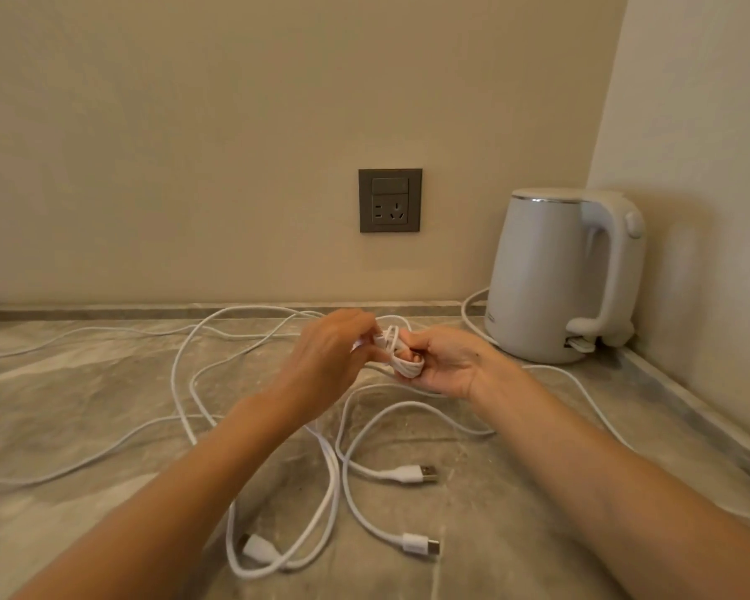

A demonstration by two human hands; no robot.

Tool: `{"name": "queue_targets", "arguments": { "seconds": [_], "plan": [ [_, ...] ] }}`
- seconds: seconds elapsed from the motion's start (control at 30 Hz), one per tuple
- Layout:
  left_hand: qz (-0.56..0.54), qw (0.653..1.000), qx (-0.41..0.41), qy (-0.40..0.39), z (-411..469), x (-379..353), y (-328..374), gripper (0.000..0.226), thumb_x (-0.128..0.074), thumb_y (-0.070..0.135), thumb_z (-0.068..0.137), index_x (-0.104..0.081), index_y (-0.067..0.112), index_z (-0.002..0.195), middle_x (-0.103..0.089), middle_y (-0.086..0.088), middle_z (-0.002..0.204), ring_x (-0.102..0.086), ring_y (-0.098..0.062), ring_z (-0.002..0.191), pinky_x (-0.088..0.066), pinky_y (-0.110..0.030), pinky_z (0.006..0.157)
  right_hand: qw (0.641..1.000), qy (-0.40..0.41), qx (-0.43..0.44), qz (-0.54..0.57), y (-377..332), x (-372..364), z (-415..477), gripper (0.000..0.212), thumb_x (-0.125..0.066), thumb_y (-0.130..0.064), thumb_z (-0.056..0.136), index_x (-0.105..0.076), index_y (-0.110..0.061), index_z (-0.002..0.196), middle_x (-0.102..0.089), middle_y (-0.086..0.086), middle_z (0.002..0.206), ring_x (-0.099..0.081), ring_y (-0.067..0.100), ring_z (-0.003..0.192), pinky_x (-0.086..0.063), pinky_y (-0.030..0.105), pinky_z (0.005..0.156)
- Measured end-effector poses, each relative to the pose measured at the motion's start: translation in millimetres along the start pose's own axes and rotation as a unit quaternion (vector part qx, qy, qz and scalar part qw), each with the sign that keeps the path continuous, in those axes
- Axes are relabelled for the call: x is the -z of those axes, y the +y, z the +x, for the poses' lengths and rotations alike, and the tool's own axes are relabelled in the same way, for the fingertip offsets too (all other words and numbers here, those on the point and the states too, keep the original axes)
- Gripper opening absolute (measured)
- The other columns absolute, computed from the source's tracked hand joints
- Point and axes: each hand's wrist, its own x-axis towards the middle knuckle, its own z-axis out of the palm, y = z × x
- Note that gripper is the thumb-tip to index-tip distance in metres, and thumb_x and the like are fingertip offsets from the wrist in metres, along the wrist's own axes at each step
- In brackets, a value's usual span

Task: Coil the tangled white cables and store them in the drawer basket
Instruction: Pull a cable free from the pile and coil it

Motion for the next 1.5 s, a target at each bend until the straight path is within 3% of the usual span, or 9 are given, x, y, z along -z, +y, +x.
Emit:
{"name": "queue_targets", "arguments": {
  "seconds": [0.1,0.2,0.43,0.73,0.93,1.13,1.23,1.4,1.5],
  "plan": [
    [-0.062,0.995,0.071,-0.012,-3,-1,-2,0.012,-0.075,0.011,0.073,-0.066,0.003,0.076,-0.069,-0.005,0.073,-0.063,-0.019,0.070,-0.039,-0.017,0.063,1.000,-0.011,0.012,-0.011,8,5,2,0.025,-0.031,-0.001,0.100,-0.053,0.003,0.088,-0.058,0.015,0.080,-0.046,0.018,0.063,-0.049,0.020,0.079],
    [-0.083,0.990,0.108,-0.031,-8,-3,0,0.010,-0.075,0.010,0.073,-0.068,0.004,0.077,-0.069,-0.006,0.076,-0.063,-0.016,0.075,-0.045,-0.026,0.071,0.999,-0.017,0.019,-0.047,14,6,1,0.029,-0.030,0.001,0.100,-0.052,0.002,0.082,-0.063,0.008,0.055,-0.057,0.011,0.043,-0.052,0.020,0.048],
    [-0.142,0.972,0.176,-0.059,-17,-11,1,0.010,-0.066,0.001,0.079,-0.068,0.011,0.078,-0.064,0.005,0.074,-0.061,-0.014,0.078,-0.046,-0.022,0.075,0.992,0.002,0.028,-0.124,19,6,11,0.028,-0.035,-0.001,0.100,-0.055,-0.003,0.080,-0.050,0.006,0.068,-0.047,0.003,0.040,-0.046,0.015,0.049],
    [-0.153,0.978,0.137,-0.043,-22,-15,3,0.033,-0.058,-0.011,0.078,-0.056,0.020,0.091,-0.063,0.012,0.077,-0.062,-0.014,0.078,-0.049,-0.030,0.075,0.993,-0.009,0.019,-0.114,18,6,10,0.026,-0.033,-0.002,0.100,-0.051,-0.004,0.081,-0.047,0.007,0.069,-0.045,0.007,0.048,-0.044,0.014,0.047],
    [-0.148,0.984,0.099,-0.010,-18,-20,7,0.044,-0.049,-0.023,0.073,-0.062,0.006,0.103,-0.067,0.002,0.080,-0.061,0.002,0.077,-0.046,-0.010,0.072,0.999,-0.003,0.010,-0.033,14,10,5,0.022,-0.036,-0.004,0.100,-0.051,0.000,0.085,-0.049,0.011,0.072,-0.039,0.011,0.057,-0.049,0.018,0.041],
    [-0.191,0.967,0.167,-0.032,-17,-16,15,0.041,-0.054,-0.001,0.085,-0.044,0.020,0.119,-0.066,0.009,0.082,-0.057,0.002,0.079,-0.036,-0.001,0.075,1.000,-0.012,0.018,0.006,16,6,-1,0.027,-0.032,0.000,0.100,-0.052,0.005,0.082,-0.058,0.014,0.057,-0.051,0.011,0.041,-0.044,0.019,0.034],
    [-0.137,0.976,0.167,-0.021,-14,-17,21,0.039,-0.066,0.016,0.083,-0.057,0.013,0.121,-0.064,0.001,0.086,-0.054,-0.008,0.079,-0.035,-0.007,0.070,0.999,-0.033,0.033,-0.013,18,6,2,0.026,-0.033,0.000,0.099,-0.055,0.005,0.086,-0.063,0.017,0.078,-0.068,0.022,0.075,-0.051,0.021,0.049],
    [-0.146,0.977,0.152,0.033,-14,-12,25,0.013,-0.060,0.010,0.087,-0.072,0.012,0.094,-0.068,0.008,0.083,-0.057,-0.004,0.076,-0.039,-0.009,0.072,0.996,-0.019,0.071,-0.049,15,4,4,0.028,-0.036,0.002,0.098,-0.057,0.000,0.079,-0.053,0.006,0.062,-0.042,0.006,0.051,-0.044,0.014,0.041],
    [-0.118,0.977,0.169,0.049,-14,-11,25,0.009,-0.067,0.017,0.081,-0.072,0.017,0.089,-0.057,0.020,0.071,-0.049,-0.002,0.077,-0.035,-0.007,0.072,0.992,-0.024,0.105,-0.063,14,0,6,0.026,-0.035,0.004,0.097,-0.057,0.003,0.082,-0.055,0.012,0.075,-0.042,0.009,0.053,-0.039,0.012,0.037]
  ]
}}
